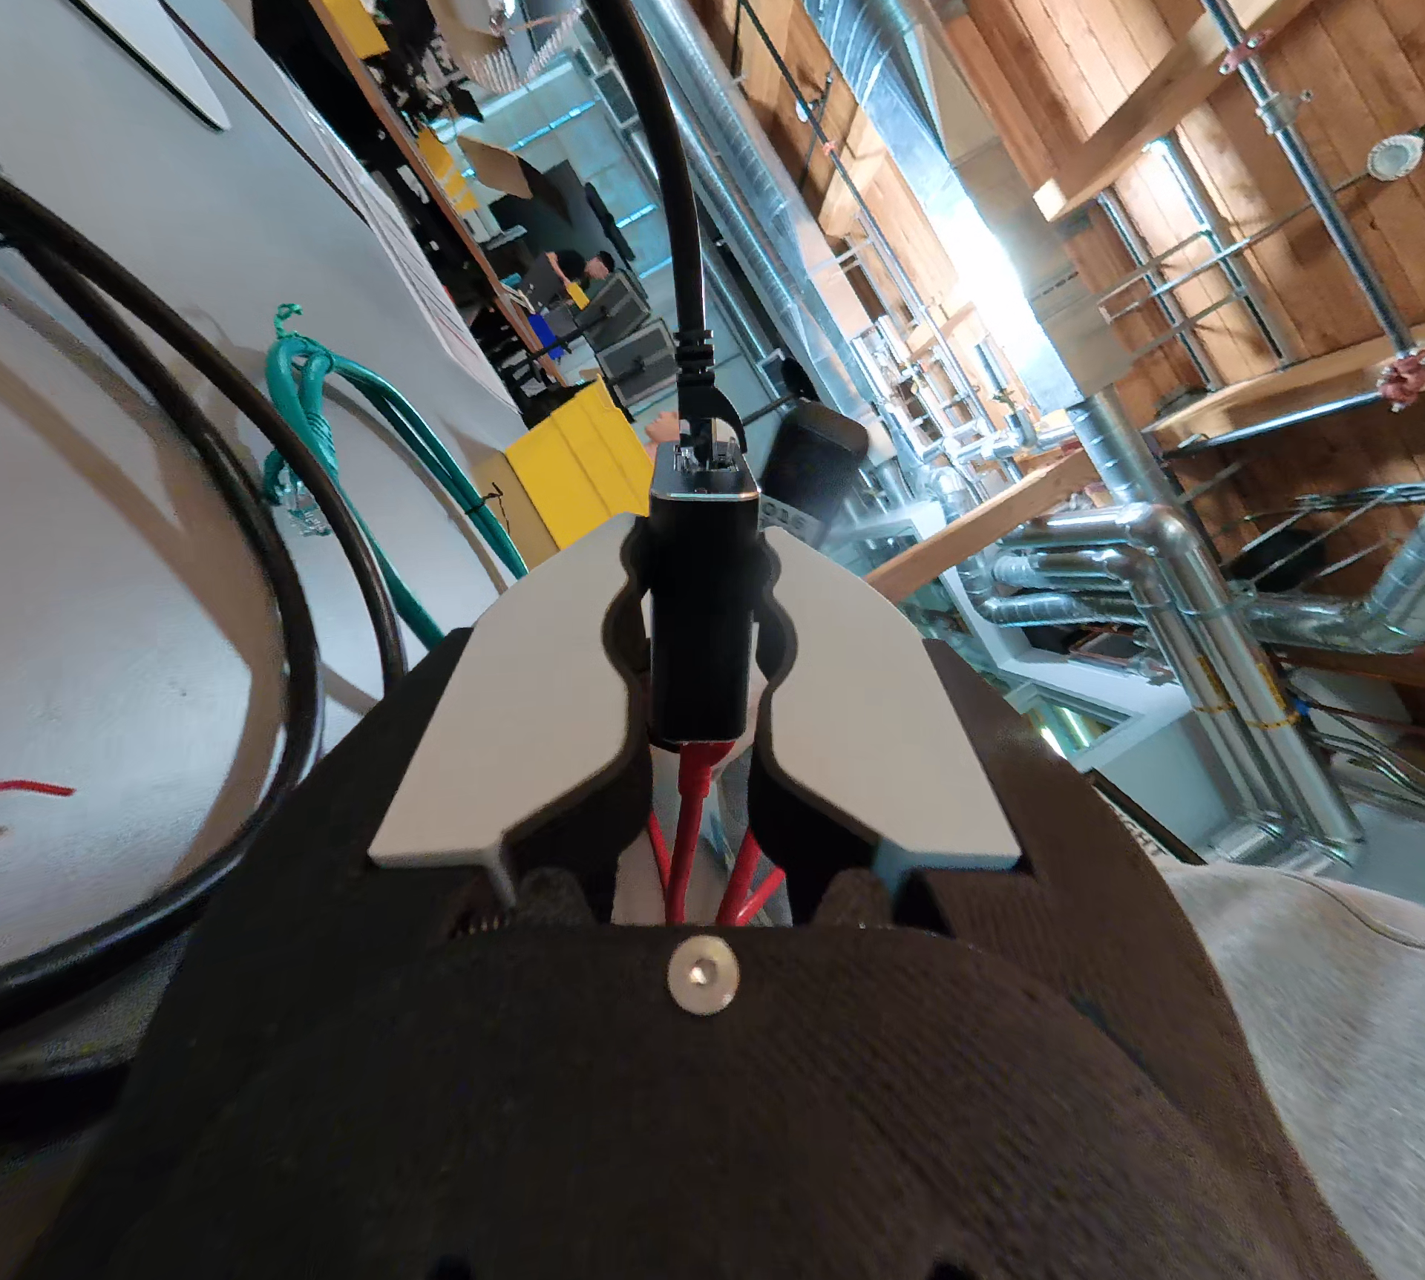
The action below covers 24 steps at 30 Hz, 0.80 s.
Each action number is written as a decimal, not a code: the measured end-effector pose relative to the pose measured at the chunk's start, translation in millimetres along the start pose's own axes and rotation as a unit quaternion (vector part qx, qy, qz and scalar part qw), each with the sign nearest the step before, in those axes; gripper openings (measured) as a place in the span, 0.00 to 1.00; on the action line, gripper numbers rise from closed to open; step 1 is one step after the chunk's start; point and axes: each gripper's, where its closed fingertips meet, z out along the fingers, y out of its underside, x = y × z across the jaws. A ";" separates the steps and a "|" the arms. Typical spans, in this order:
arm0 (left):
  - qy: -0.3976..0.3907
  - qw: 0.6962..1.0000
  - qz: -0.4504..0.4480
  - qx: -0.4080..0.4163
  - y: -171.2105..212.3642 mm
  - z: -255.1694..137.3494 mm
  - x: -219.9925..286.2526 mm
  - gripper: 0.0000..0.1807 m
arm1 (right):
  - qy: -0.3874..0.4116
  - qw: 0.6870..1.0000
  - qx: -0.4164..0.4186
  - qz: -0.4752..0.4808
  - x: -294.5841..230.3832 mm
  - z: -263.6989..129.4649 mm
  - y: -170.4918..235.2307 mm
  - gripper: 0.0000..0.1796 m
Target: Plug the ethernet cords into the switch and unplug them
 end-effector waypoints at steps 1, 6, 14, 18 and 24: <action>0.007 1.000 -0.002 -0.006 1.4 1.1 1.4 0.13 | -0.033 0.999 -0.002 0.024 -3.3 0.5 -0.3 0.21; 0.018 1.000 -0.004 -0.013 2.8 2.5 3.5 0.13 | -0.083 0.994 0.011 0.065 -1.5 -2.6 -8.8 0.20; 0.032 0.999 -0.005 -0.023 5.8 5.1 6.1 0.13 | -0.056 0.997 -0.053 0.031 4.2 3.5 1.2 0.19; 0.037 0.999 -0.009 -0.024 5.8 5.1 6.8 0.13 | -0.105 0.990 -0.078 0.042 -2.5 9.9 6.1 0.18; 0.046 0.999 -0.010 -0.014 2.6 3.8 8.4 0.13 | -0.140 0.988 -0.027 0.054 -6.6 4.6 -8.2 0.06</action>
